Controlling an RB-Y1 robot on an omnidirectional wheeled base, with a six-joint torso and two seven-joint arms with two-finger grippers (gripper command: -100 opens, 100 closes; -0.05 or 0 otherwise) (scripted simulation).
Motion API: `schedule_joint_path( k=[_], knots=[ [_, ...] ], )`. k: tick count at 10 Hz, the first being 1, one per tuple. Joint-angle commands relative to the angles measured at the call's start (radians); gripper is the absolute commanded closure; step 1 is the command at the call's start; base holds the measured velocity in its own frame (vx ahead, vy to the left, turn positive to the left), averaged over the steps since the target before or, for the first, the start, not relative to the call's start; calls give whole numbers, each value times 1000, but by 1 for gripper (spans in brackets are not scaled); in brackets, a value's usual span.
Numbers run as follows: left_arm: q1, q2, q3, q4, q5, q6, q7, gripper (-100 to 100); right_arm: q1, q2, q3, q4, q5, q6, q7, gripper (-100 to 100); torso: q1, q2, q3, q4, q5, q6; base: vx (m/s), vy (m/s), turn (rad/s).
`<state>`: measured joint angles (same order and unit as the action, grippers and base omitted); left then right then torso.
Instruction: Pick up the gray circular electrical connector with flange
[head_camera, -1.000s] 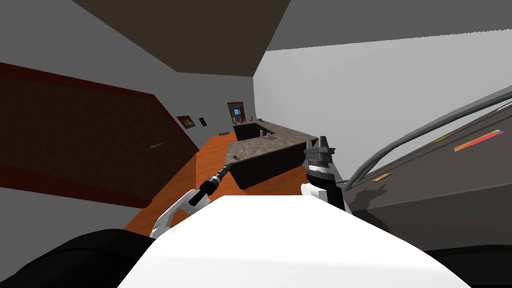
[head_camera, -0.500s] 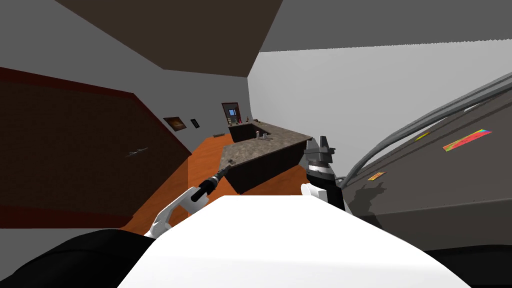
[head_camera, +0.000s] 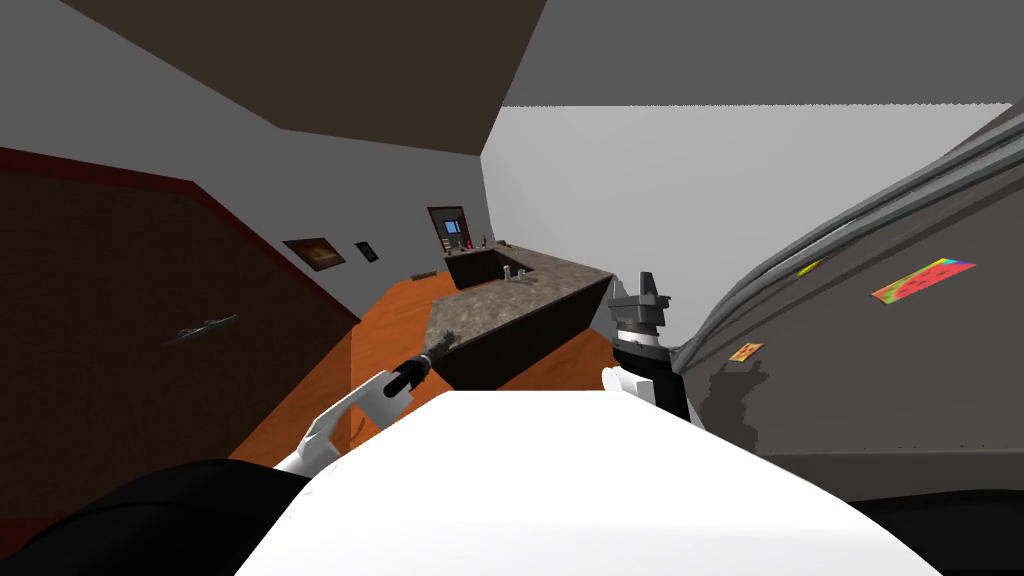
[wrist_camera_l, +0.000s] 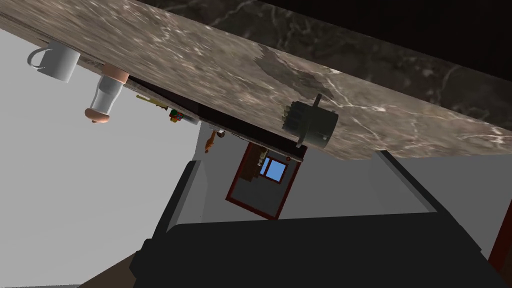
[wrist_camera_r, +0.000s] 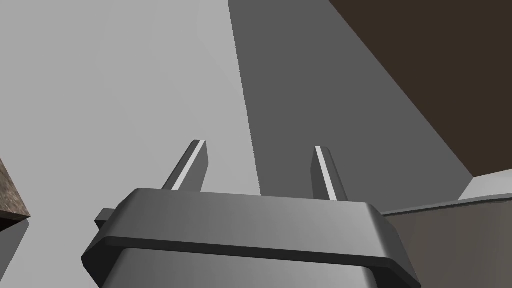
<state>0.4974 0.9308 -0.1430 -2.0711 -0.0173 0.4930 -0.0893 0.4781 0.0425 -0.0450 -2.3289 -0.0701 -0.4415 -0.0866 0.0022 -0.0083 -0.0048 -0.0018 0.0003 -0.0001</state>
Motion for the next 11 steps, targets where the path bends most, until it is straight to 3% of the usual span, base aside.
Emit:
schedule_joint_path(
  k=[1, 6, 7, 8, 9, 11],
  knots=[
    [-11, 25, -11, 16, 3, 46, 3, -100, 0, 0, 0, 0, 0, 0, 0, 0, 0, 0, 0, 0, 0, 0, 105, 42, -149],
    [-25, 84, -42, 59, 13, 138, 13, -100, 0, 0, 0, 0, 0, 0, 0, 0, -2, 3, 2, 1, 0, 0, 85, 20, -105],
    [-25, 75, -37, 52, 10, 126, 11, -100, 0, 0, 0, 0, 0, 0, 0, 0, -2, 4, 2, 1, 0, 0, 28, 10, -19],
    [-26, 76, -38, 54, 11, 130, 11, 0, 0, 0, 0, 0, 0, 0, 0, 0, -3, 6, 3, 1, -1, -1, 6, 2, 3],
    [-49, 68, -29, 94, 19, 138, 14, -100, 0, 0, 0, 0, 0, 0, 0, 0, -3, 7, 4, 2, -1, -1, -77, 27, -307],
    [-96, 50, -11, 164, 37, 156, 21, -100, -1, 0, 0, 0, 0, 0, 0, 0, -1, 17, 9, 4, 0, 0, -180, 50, -390]
  ],
)
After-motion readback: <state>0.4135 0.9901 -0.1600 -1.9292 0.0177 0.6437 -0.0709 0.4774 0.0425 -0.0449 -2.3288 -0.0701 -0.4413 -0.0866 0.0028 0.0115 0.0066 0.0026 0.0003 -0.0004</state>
